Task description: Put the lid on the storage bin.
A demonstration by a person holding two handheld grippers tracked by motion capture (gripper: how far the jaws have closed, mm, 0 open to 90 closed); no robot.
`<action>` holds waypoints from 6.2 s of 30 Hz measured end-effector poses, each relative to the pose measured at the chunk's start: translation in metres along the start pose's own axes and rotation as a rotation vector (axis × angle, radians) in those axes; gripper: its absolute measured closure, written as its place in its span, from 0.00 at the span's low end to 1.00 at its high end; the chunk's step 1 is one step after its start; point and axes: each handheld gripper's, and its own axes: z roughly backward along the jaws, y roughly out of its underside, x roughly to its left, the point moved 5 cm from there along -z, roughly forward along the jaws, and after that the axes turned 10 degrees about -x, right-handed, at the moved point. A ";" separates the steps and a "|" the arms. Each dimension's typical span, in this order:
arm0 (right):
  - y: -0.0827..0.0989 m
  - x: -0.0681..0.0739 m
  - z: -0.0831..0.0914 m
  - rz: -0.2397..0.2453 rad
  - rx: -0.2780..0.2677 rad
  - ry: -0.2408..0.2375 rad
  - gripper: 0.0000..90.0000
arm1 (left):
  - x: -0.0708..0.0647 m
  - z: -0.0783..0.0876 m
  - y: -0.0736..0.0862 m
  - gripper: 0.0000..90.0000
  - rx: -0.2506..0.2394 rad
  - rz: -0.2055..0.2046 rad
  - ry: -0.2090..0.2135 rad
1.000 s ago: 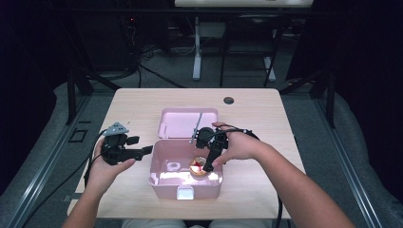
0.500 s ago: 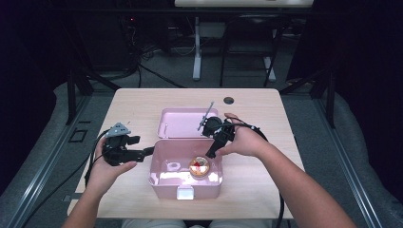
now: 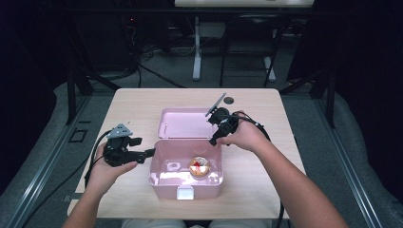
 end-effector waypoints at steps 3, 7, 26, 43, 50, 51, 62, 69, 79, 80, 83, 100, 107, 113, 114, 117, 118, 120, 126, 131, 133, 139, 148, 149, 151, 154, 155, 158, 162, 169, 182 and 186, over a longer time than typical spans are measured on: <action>-0.001 -0.003 -0.002 -0.029 0.000 0.017 0.53 | -0.002 0.000 0.001 0.40 0.011 0.006 0.037; -0.004 -0.007 -0.005 -0.077 -0.014 0.013 0.53 | -0.006 -0.001 0.001 0.40 0.022 -0.007 0.044; -0.023 -0.045 -0.012 -0.300 -0.179 0.109 0.58 | -0.018 -0.006 0.014 0.66 0.101 -0.022 0.082; -0.025 -0.085 -0.051 -0.497 -0.205 0.187 0.64 | -0.019 0.000 0.018 0.80 0.079 -0.025 0.075; -0.030 -0.090 -0.067 -0.522 -0.193 0.204 0.70 | -0.019 0.001 0.019 0.80 0.070 -0.029 0.071; -0.031 -0.091 -0.070 -0.526 -0.190 0.205 0.72 | -0.019 0.001 0.018 0.81 0.065 -0.023 0.074; -0.036 -0.098 -0.079 -0.584 -0.204 0.196 0.78 | -0.020 0.002 0.018 0.83 0.068 -0.027 0.065; -0.038 -0.097 -0.079 -0.609 -0.193 0.189 0.85 | -0.020 0.002 0.018 0.83 0.069 -0.024 0.067; -0.040 -0.099 -0.073 -0.634 -0.187 0.194 0.91 | -0.019 0.002 0.018 0.84 0.064 -0.016 0.075; -0.040 -0.099 -0.072 -0.634 -0.187 0.200 0.92 | -0.020 0.002 0.018 0.84 0.062 -0.016 0.072; -0.041 -0.098 -0.070 -0.633 -0.191 0.205 0.92 | -0.020 0.002 0.018 0.84 0.062 -0.017 0.070; -0.057 -0.088 -0.030 -0.521 -0.303 0.296 0.94 | -0.020 0.001 0.017 0.86 0.057 -0.007 0.071; -0.062 -0.080 -0.011 -0.490 -0.379 0.320 0.95 | -0.018 0.001 0.017 0.87 0.054 -0.009 0.070; -0.063 -0.070 0.011 -0.436 -0.445 0.338 0.95 | -0.019 0.001 0.016 0.88 0.053 0.001 0.069; -0.063 -0.070 0.011 -0.436 -0.445 0.338 0.95 | -0.019 0.001 0.016 0.87 0.053 0.001 0.069; -0.065 -0.063 0.021 -0.404 -0.482 0.345 0.95 | -0.018 0.001 0.016 0.87 0.052 0.006 0.074; -0.065 -0.061 0.025 -0.397 -0.496 0.345 0.95 | -0.018 0.001 0.016 0.87 0.050 0.008 0.073; -0.066 -0.054 0.033 -0.363 -0.528 0.358 0.96 | -0.018 0.001 0.016 0.87 0.052 0.008 0.074; -0.063 -0.038 0.045 -0.278 -0.587 0.414 0.96 | -0.019 0.002 0.017 0.87 0.049 0.004 0.073; -0.055 -0.028 0.055 -0.235 -0.639 0.428 0.95 | -0.019 0.002 0.016 0.87 0.055 0.005 0.073; -0.052 -0.024 0.059 -0.220 -0.661 0.429 0.95 | -0.019 0.001 0.016 0.87 0.054 0.005 0.072; -0.045 -0.015 0.065 -0.174 -0.704 0.445 0.95 | -0.018 0.000 0.016 0.86 0.050 0.008 0.065; -0.038 -0.012 0.071 -0.171 -0.737 0.422 0.95 | -0.004 0.000 0.005 0.80 0.019 0.006 -0.005; -0.038 -0.011 0.071 -0.169 -0.739 0.423 0.95 | 0.000 0.000 0.004 0.79 0.010 0.016 -0.021; -0.037 -0.010 0.072 -0.165 -0.744 0.425 0.95 | 0.005 0.000 0.002 0.78 -0.004 0.022 -0.037; -0.036 -0.009 0.073 -0.161 -0.744 0.428 0.95 | 0.013 0.000 -0.009 0.74 -0.015 0.005 -0.070; -0.036 -0.008 0.073 -0.160 -0.748 0.427 0.95 | 0.015 0.000 -0.014 0.72 -0.029 0.000 -0.084; -0.035 -0.008 0.073 -0.159 -0.754 0.427 0.95 | 0.020 0.001 -0.030 0.68 -0.069 0.003 -0.103; -0.034 -0.007 0.074 -0.159 -0.759 0.423 0.95 | 0.025 -0.003 -0.053 0.65 -0.105 0.009 -0.118; -0.031 -0.005 0.076 -0.159 -0.775 0.414 0.96 | 0.025 -0.012 -0.083 0.64 -0.152 -0.010 -0.169; -0.027 0.000 0.080 -0.154 -0.789 0.403 0.96 | 0.022 -0.021 -0.104 0.88 -0.192 -0.011 -0.169; -0.025 0.000 0.080 -0.153 -0.795 0.397 0.93 | 0.020 -0.020 -0.104 0.90 -0.192 -0.030 -0.171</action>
